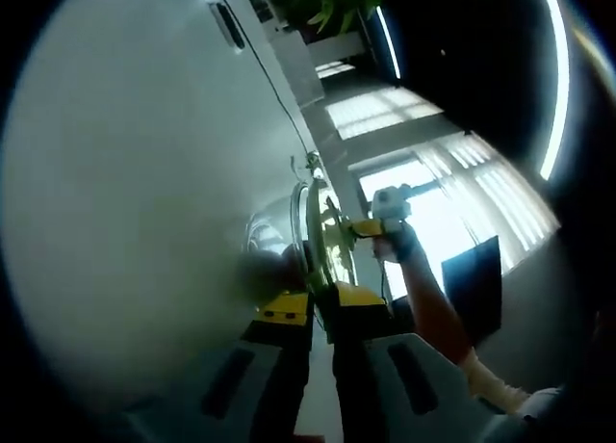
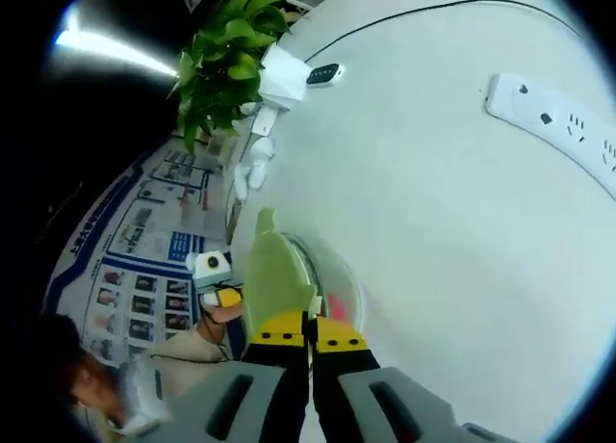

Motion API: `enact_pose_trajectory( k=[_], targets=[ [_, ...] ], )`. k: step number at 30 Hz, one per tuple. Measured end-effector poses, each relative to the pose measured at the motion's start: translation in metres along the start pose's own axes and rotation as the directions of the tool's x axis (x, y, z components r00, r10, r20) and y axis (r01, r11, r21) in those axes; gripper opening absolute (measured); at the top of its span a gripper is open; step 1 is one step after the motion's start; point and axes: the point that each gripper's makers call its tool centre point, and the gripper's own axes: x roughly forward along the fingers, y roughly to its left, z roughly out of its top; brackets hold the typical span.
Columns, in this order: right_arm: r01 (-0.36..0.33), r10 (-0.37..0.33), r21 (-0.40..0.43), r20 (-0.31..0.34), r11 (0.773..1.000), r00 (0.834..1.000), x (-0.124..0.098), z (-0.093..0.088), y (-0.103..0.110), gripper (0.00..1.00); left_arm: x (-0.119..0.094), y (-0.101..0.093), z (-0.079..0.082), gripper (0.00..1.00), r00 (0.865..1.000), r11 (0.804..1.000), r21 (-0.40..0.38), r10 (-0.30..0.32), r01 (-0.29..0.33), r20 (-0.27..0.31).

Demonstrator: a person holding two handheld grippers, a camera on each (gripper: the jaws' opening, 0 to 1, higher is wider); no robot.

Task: Pick up the tomato from the tabletop place it into the food storage container close the lid and lock the latches

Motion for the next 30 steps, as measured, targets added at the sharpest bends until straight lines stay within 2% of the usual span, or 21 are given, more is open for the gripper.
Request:
enact_pose_trajectory(
  k=[3,12,25,30],
  targets=[
    [-0.006,0.006,-0.001,0.004,1.000,1.000,0.004,-0.005,0.002,0.00,-0.002,0.006,0.001,0.00,1.000,1.000,-0.015,0.006,-0.006,0.002],
    [-0.019,0.019,-0.013,0.032,1.000,0.999,0.000,0.004,-0.010,0.00,-0.002,0.005,0.001,0.00,1.000,1.000,-0.001,0.021,-0.021,0.005],
    [-0.040,0.042,-0.034,0.079,0.999,0.996,0.002,-0.001,-0.007,0.00,-0.002,0.007,0.002,0.01,0.999,0.999,0.040,0.034,-0.036,0.035],
    [-0.048,0.051,-0.035,0.095,0.998,0.994,0.000,0.006,-0.013,0.00,-0.002,0.007,-0.001,0.01,0.998,0.998,0.049,0.032,-0.034,0.047]
  ],
)
